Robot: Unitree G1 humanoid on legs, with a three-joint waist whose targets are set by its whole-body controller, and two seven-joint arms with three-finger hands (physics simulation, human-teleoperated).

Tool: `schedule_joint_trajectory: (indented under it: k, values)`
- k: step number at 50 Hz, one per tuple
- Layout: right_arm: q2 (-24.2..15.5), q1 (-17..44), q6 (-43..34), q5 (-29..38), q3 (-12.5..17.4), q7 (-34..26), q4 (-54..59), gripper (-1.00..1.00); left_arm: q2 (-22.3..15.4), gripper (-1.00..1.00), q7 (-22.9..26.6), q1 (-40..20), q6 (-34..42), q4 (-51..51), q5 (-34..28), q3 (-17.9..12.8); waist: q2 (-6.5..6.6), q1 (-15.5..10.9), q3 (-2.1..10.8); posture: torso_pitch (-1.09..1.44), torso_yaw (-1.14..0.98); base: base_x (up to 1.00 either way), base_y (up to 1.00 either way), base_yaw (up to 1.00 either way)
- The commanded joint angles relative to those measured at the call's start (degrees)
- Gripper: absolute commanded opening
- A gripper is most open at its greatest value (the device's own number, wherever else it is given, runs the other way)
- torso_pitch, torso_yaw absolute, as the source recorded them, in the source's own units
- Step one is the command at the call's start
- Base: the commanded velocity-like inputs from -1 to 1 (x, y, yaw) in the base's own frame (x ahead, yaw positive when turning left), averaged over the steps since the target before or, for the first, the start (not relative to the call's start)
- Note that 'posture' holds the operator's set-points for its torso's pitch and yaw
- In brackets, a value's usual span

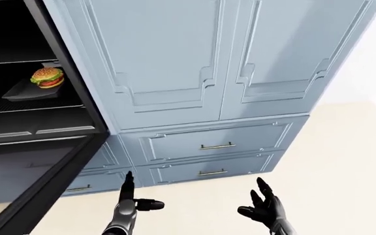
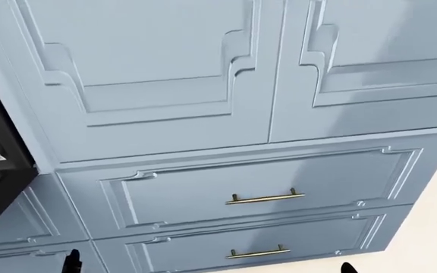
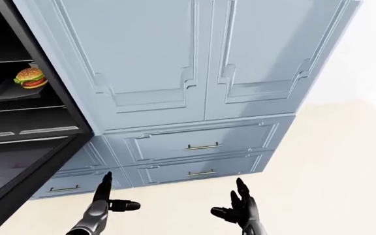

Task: Close the oven door.

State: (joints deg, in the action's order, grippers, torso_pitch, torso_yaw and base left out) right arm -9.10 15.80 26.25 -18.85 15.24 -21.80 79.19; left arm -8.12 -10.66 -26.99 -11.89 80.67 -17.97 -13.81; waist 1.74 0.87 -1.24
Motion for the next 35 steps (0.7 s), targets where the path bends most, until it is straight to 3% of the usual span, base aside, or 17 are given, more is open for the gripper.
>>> schedule_joint_trajectory:
  k: [1,3,4,6,9,14,16,17,18,19,23,28,29,30,31,32,35]
  values:
    - [-0.08,1.11,1.22,-0.01,-0.05,-0.59,-1.26,1.0,-0.72,1.0,-0.52,-1.27,-1.19,-1.42,0.03,-0.05,0.51,-0.07,0.81,0.0,0.0,0.2,0.0,0.0]
    - [-0.14,1.05,1.28,-0.06,-0.02,-0.65,-1.29,1.0,-0.72,1.0,-0.46,-1.28,-1.2,-1.42,0.07,-0.06,4.02,-0.06,1.81,0.0,0.0,0.2,0.0,0.0]
    - [-0.19,0.92,1.39,-0.14,0.03,-0.74,-1.32,1.0,-0.71,1.0,-0.54,-1.24,-1.2,-1.41,-0.02,0.0,2.72,-0.3,1.8,0.0,0.0,0.2,0.0,0.0]
    - [-0.24,0.73,1.55,-0.26,0.07,-0.85,-1.3,1.0,-0.72,1.0,-0.5,-1.25,-1.22,-1.42,-0.01,-0.02,2.64,-0.57,1.15,0.0,0.0,0.2,0.0,0.0]
    - [-0.08,0.85,1.45,-0.28,0.03,-0.81,-1.24,1.0,-0.69,1.0,-0.52,-1.23,-1.27,-1.42,-0.06,0.05,1.54,-1.12,1.34,0.0,0.0,0.2,0.0,0.0]
    - [-0.16,1.08,1.2,-0.2,-0.08,-0.7,-1.31,1.0,-0.68,1.0,-0.51,-1.18,-1.3,-1.42,-0.04,0.03,-1.95,-1.5,0.95,0.0,0.0,0.2,0.0,0.0]
    - [-0.16,1.12,1.18,-0.18,-0.1,-0.67,-1.32,1.0,-0.66,1.0,-0.51,-1.17,-1.3,-1.42,-0.05,0.04,-4.81,-1.63,1.31,0.0,0.0,0.2,0.0,0.0]
    - [-0.17,1.14,1.18,-0.18,-0.1,-0.65,-1.32,1.0,-0.63,1.0,-0.55,-1.14,-1.33,-1.41,-0.07,0.05,-7.09,-1.48,2.15,0.0,0.0,0.2,0.0,0.0]
    - [-0.16,1.19,1.16,-0.17,-0.12,-0.61,-1.33,1.0,-0.63,1.0,-0.54,-1.13,-1.32,-1.41,-0.1,0.07,-4.22,-0.91,1.56,0.0,0.0,0.2,0.0,0.0]
    - [-0.15,1.27,1.1,-0.15,-0.15,-0.56,-1.35,1.0,-0.63,1.0,-0.57,-1.13,-1.31,-1.41,-0.12,0.08,-4.98,-1.02,1.46,0.0,0.0,0.19,0.0,0.0]
    - [-0.05,1.14,1.24,-0.12,-0.13,-0.59,-1.27,1.0,-0.7,1.0,-0.55,-1.18,-1.25,-1.41,-0.06,-0.01,-3.91,-0.37,1.55,0.0,0.0,0.2,0.0,0.0]
    - [-0.13,1.06,2.04,-0.05,-0.06,-0.09,-1.33,1.0,-0.69,1.0,-0.58,-1.23,-1.27,-1.42,-0.06,0.0,-0.2,-0.09,0.88,0.0,0.0,0.2,0.0,0.0]
    - [-0.22,1.03,2.25,-0.25,0.12,0.0,-1.32,1.0,-0.66,1.0,-0.61,-1.2,-1.32,-1.42,-0.08,0.02,0.89,0.24,0.09,0.0,0.0,0.0,0.0,0.0]
    - [-0.32,1.04,2.09,0.09,-0.09,1.06,-1.26,1.0,-0.65,1.0,-0.64,-1.19,-1.33,-1.41,-0.12,0.05,1.68,0.48,1.35,0.0,0.0,0.0,0.0,0.0]
    - [-0.39,1.06,2.0,0.13,-0.05,1.51,-1.25,1.0,-0.66,1.0,-0.68,-1.19,-1.33,-1.41,-0.15,0.05,2.75,0.67,1.73,0.0,0.0,0.0,0.0,0.0]
    - [-0.34,1.11,2.09,-0.4,0.32,0.79,-1.31,1.0,-0.68,1.0,-0.68,-1.2,-1.33,-1.41,-0.16,0.04,0.57,0.91,1.44,0.0,0.0,0.0,0.0,0.0]
    - [-0.32,1.13,3.2,-0.46,0.22,1.02,-1.32,1.0,-0.68,1.0,-0.79,-1.19,-1.36,-1.41,-0.23,0.06,0.41,0.62,1.73,0.0,0.0,0.0,0.0,0.0]
